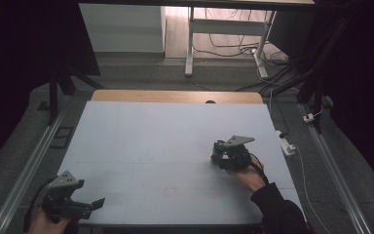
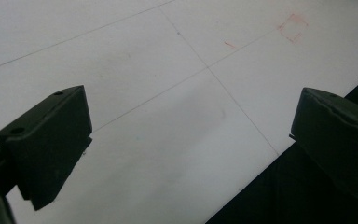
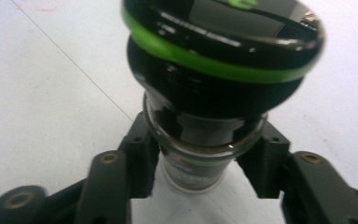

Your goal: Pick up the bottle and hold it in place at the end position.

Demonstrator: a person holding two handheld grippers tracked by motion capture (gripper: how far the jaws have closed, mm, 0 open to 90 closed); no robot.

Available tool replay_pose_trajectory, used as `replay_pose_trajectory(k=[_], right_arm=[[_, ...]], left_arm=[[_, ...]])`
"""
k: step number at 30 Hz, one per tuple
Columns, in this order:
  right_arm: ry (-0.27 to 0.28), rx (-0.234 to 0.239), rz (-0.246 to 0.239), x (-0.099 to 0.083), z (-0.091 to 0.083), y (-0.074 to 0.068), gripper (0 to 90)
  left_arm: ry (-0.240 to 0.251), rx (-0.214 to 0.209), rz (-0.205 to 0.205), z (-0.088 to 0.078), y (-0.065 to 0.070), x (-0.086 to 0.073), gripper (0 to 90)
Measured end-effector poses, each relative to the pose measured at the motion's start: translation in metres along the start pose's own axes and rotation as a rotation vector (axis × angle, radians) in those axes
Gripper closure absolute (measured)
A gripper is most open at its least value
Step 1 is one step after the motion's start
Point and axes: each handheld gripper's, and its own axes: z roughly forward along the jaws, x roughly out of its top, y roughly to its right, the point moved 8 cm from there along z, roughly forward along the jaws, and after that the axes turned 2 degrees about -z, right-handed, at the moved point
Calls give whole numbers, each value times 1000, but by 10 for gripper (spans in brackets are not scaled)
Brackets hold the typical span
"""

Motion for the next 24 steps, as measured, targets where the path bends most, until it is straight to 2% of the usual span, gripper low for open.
replay_pose_trajectory(k=[3, 11, 24], right_arm=[[-8, -4, -13, 0, 0, 0, 523], [-17, -4, -7, 2, 0, -1, 527], [1, 10, -5, 19, -1, -7, 527]], left_arm=[[0, 0, 2, 0, 0, 0, 0], [0, -1, 3, 0, 0, 0, 0], [-3, -3, -2, 0, 0, 0, 0]])
